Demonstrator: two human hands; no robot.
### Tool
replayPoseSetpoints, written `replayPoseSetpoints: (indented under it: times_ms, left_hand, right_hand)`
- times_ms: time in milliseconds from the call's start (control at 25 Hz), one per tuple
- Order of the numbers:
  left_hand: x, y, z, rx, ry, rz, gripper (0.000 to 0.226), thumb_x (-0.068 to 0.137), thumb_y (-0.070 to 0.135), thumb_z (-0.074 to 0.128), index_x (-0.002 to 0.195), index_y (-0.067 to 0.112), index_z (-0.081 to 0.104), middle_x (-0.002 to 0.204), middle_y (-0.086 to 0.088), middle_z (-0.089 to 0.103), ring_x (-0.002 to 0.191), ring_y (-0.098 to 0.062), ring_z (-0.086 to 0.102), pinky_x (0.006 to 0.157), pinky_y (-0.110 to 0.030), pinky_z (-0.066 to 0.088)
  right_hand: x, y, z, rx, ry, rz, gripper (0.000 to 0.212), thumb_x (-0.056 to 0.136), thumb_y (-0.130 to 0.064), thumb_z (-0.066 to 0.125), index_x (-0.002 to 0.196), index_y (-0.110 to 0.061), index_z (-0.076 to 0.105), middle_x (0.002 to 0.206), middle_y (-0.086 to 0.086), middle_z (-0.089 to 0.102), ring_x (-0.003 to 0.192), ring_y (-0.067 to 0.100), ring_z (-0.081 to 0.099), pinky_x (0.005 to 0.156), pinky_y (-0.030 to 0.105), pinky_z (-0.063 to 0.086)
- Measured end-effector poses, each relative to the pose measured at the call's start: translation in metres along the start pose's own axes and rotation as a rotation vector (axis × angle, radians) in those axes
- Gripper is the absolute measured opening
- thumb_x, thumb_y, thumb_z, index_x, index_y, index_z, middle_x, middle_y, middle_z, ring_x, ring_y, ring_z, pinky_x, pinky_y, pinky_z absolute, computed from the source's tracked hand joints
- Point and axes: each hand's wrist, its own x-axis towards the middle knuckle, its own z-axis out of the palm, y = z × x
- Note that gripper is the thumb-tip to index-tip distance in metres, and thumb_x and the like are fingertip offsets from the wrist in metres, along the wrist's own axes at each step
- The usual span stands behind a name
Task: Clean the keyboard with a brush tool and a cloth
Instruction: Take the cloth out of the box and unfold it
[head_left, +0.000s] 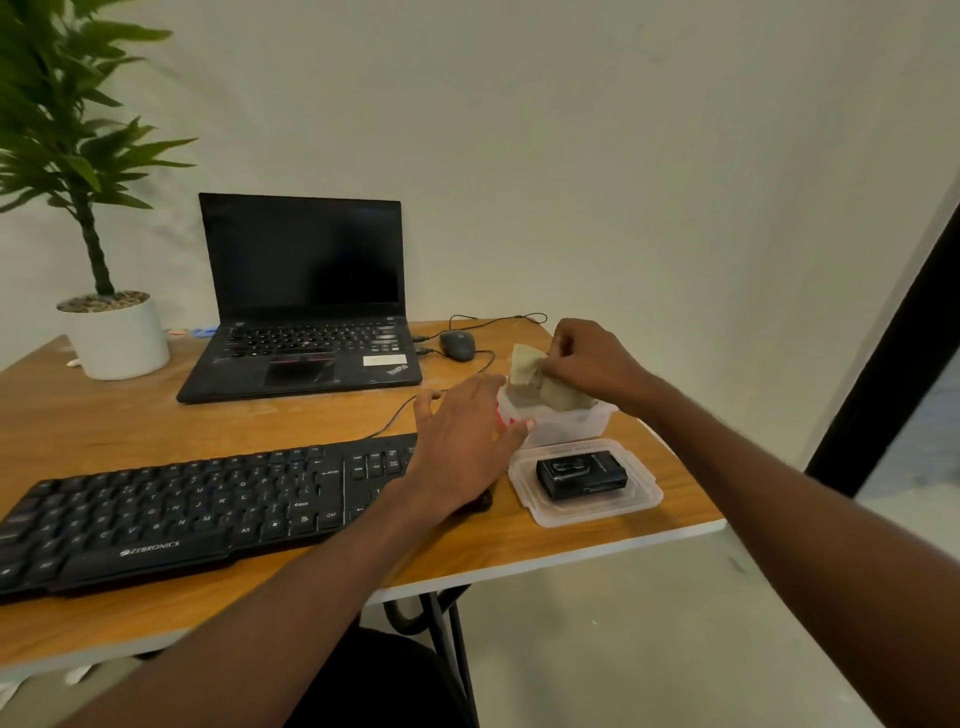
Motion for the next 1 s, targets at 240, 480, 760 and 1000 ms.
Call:
replayPoseSetpoints:
  times_ms: [240, 480, 760, 1000]
  left_hand:
    - [-0.016, -0.017, -0.070, -0.805, 0.037, -0.183, 0.061, 0.096, 0.063, 0.058, 0.143, 0.024, 0.058, 0.130, 0.008, 0.069, 0.120, -0.006, 0.064, 0.097, -0.024, 0.051]
    - [-0.068, -0.086, -0.130, -1.028, 0.141, -0.559, 0.020, 0.100, 0.026, 0.070, 0.117, 0.014, 0.071, 0.105, -0.002, 0.081, 0.099, -0.017, 0.077, 0.078, -0.033, 0.060]
    - [-0.128, -0.169, -0.171, -1.239, 0.346, -0.826, 0.034, 0.098, 0.013, 0.072, 0.130, 0.009, 0.062, 0.120, -0.010, 0.076, 0.110, -0.025, 0.075, 0.076, -0.041, 0.065]
    - [-0.136, -0.192, -0.182, -1.266, 0.338, -0.828, 0.023, 0.105, 0.004, 0.054, 0.125, 0.010, 0.064, 0.107, -0.013, 0.080, 0.097, -0.026, 0.079, 0.074, -0.036, 0.066]
  right_hand:
    - [-0.048, -0.071, 0.015, 0.875, -0.076, 0.118, 0.007, 0.091, -0.014, 0.071, 0.090, -0.014, 0.064, 0.085, 0.006, 0.072, 0.078, 0.020, 0.066, 0.064, 0.032, 0.054]
    - [-0.082, -0.140, 0.089, 1.135, -0.347, 0.211, 0.037, 0.098, -0.039, 0.068, 0.121, -0.011, 0.070, 0.113, 0.013, 0.077, 0.102, 0.028, 0.074, 0.092, 0.047, 0.060]
    - [-0.093, -0.209, 0.189, 0.915, -0.340, 0.236, 0.029, 0.091, -0.013, 0.077, 0.119, -0.016, 0.072, 0.108, 0.007, 0.077, 0.099, 0.019, 0.075, 0.073, 0.028, 0.062]
    - [-0.105, -0.229, 0.212, 0.604, -0.051, -0.417, 0.015, 0.100, -0.022, 0.068, 0.108, -0.018, 0.079, 0.107, -0.009, 0.076, 0.100, 0.004, 0.069, 0.079, 0.015, 0.053]
